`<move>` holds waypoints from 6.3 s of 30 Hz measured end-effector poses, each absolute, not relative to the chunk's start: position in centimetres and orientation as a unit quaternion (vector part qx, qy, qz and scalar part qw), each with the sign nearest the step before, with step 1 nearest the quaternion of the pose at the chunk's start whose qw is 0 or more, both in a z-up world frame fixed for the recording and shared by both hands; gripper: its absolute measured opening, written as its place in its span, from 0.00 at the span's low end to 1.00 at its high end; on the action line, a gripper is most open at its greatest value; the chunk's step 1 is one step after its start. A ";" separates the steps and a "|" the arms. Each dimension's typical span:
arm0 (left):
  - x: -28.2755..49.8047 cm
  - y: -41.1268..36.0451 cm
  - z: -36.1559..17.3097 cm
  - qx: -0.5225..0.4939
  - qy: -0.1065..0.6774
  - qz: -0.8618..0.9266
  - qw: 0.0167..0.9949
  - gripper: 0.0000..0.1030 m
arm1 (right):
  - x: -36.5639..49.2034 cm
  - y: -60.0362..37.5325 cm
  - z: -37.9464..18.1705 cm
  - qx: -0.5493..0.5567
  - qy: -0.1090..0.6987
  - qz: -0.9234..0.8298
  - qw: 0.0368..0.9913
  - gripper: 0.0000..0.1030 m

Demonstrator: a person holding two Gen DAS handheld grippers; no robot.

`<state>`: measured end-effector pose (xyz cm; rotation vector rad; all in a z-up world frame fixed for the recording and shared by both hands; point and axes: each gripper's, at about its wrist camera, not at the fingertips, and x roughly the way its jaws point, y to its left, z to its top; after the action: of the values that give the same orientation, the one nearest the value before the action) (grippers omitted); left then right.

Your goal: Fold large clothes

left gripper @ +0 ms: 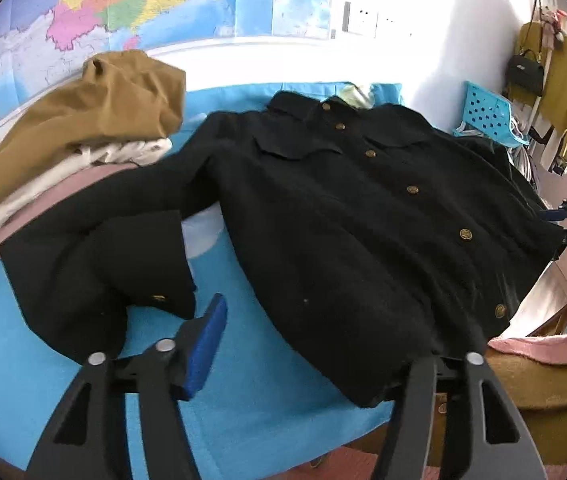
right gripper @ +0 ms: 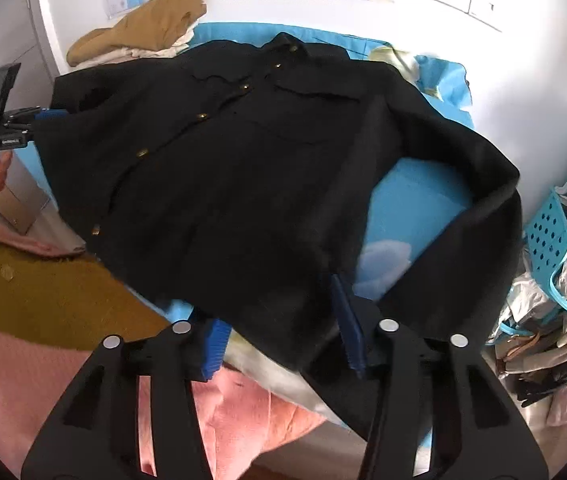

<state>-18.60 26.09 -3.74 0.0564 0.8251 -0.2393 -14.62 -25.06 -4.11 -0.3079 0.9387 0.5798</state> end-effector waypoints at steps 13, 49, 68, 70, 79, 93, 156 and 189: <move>-15.4 23.8 3.8 0.083 0.276 -0.224 0.931 0.79 | -4.7 -24.6 3.0 -0.071 0.353 0.259 0.896 0.74; -1.8 21.5 4.0 0.095 0.278 -0.219 0.930 0.94 | 20.6 -10.6 -4.4 0.017 0.461 0.238 0.855 0.69; 22.8 17.5 -3.3 0.001 0.438 -0.111 0.892 0.52 | 25.7 -8.3 -3.7 0.017 0.466 0.217 0.858 0.05; 22.7 17.7 -2.4 0.006 0.421 -0.095 0.902 0.52 | 26.0 -8.0 -2.1 0.011 0.434 0.218 0.874 0.04; 22.1 16.4 -4.5 0.066 0.424 -0.071 0.901 0.63 | 26.7 -6.0 -5.6 -0.055 0.465 0.206 0.859 0.34; 22.0 15.2 -5.9 0.124 0.414 -0.042 0.901 0.77 | 24.6 -17.7 -7.9 -0.052 0.503 0.153 0.849 0.15; 3.1 13.6 -0.6 0.035 0.404 -0.241 0.882 0.76 | 6.4 -15.7 4.3 0.085 0.487 0.382 0.781 0.76; -4.0 21.3 6.5 -0.069 0.312 -0.288 0.903 0.81 | 1.3 -10.5 4.2 0.070 0.424 0.477 0.767 0.69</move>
<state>-3.97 21.33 6.46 -0.1434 0.6446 -0.5951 1.32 -10.55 4.22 0.1515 0.9218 1.0349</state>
